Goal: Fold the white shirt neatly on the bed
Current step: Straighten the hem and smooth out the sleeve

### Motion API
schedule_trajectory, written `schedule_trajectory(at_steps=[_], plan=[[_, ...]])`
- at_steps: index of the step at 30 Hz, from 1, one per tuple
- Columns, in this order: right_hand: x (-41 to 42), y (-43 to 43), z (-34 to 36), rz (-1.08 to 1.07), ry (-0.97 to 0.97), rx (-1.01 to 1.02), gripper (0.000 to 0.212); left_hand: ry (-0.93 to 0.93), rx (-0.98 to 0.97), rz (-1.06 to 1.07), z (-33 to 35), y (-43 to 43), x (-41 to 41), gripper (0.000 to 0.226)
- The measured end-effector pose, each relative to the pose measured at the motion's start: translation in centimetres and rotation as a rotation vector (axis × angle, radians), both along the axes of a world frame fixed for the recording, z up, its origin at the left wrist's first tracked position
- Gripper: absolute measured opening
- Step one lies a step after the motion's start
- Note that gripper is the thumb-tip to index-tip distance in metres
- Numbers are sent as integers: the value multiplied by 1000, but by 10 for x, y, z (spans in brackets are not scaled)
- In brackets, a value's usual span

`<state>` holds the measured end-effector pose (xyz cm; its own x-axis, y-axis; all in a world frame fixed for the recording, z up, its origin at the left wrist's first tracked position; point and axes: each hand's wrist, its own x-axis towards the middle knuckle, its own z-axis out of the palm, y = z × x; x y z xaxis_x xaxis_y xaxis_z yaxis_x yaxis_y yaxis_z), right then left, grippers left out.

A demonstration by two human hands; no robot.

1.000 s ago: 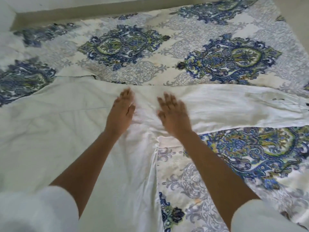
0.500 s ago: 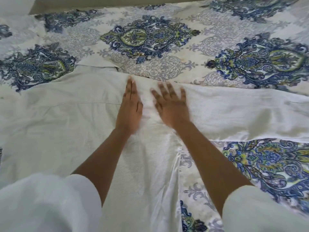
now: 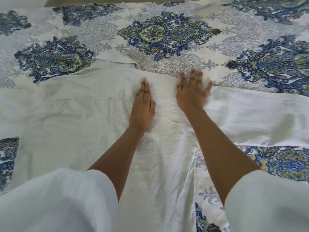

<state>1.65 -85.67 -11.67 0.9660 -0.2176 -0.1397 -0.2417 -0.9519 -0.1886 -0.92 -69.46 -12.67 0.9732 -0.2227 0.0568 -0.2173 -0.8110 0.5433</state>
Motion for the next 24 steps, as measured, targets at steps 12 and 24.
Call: schedule_trajectory(at_steps=[12, 24], plan=[[-98, -149, 13, -307, -6, -19, 58, -21, 506, -265, 10, -75, -9, 62], [-142, -268, 10, -353, 86, -183, 54, 43, 479, -212, 6, -164, -27, 64]])
